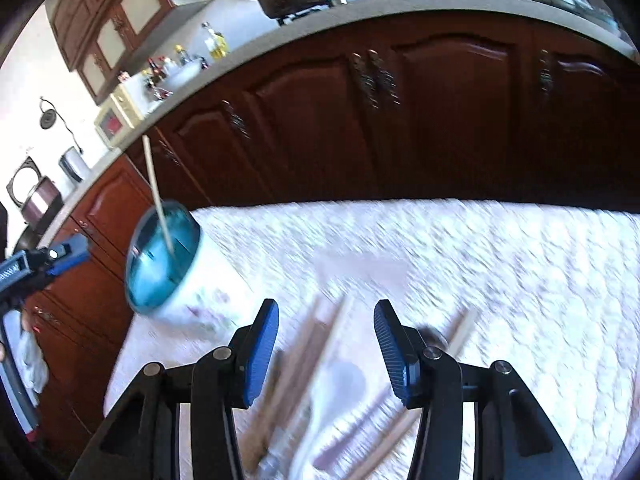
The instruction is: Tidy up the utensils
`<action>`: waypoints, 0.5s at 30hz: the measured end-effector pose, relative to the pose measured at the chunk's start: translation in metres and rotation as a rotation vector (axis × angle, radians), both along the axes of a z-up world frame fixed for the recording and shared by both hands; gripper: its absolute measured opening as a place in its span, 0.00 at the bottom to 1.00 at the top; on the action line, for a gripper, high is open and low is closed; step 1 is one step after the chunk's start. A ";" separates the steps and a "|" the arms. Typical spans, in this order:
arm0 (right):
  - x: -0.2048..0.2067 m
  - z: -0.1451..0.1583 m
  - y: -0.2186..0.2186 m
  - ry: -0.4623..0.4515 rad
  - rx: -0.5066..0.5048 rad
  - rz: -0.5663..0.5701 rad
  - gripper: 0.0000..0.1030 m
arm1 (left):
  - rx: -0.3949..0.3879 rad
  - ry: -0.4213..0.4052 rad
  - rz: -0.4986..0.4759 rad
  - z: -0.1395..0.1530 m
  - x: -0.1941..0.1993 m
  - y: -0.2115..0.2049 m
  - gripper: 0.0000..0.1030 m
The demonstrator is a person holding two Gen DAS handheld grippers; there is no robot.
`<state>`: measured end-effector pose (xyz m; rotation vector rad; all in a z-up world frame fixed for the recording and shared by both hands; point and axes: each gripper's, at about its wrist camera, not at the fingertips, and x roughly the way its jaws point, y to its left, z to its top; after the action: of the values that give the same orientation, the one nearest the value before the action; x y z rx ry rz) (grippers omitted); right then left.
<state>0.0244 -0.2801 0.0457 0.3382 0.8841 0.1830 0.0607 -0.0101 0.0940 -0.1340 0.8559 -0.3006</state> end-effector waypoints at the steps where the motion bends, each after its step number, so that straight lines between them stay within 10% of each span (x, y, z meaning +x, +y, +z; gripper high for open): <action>1: -0.004 -0.001 -0.002 0.001 -0.012 -0.009 0.46 | 0.013 -0.005 -0.002 -0.002 -0.004 -0.004 0.52; 15: -0.047 -0.005 0.005 0.028 -0.061 -0.018 0.46 | 0.098 -0.029 -0.012 -0.026 -0.042 -0.039 0.52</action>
<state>-0.0228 -0.2755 0.0405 0.2925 0.9118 0.1349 0.0188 -0.0491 0.0682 -0.0330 0.8418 -0.2705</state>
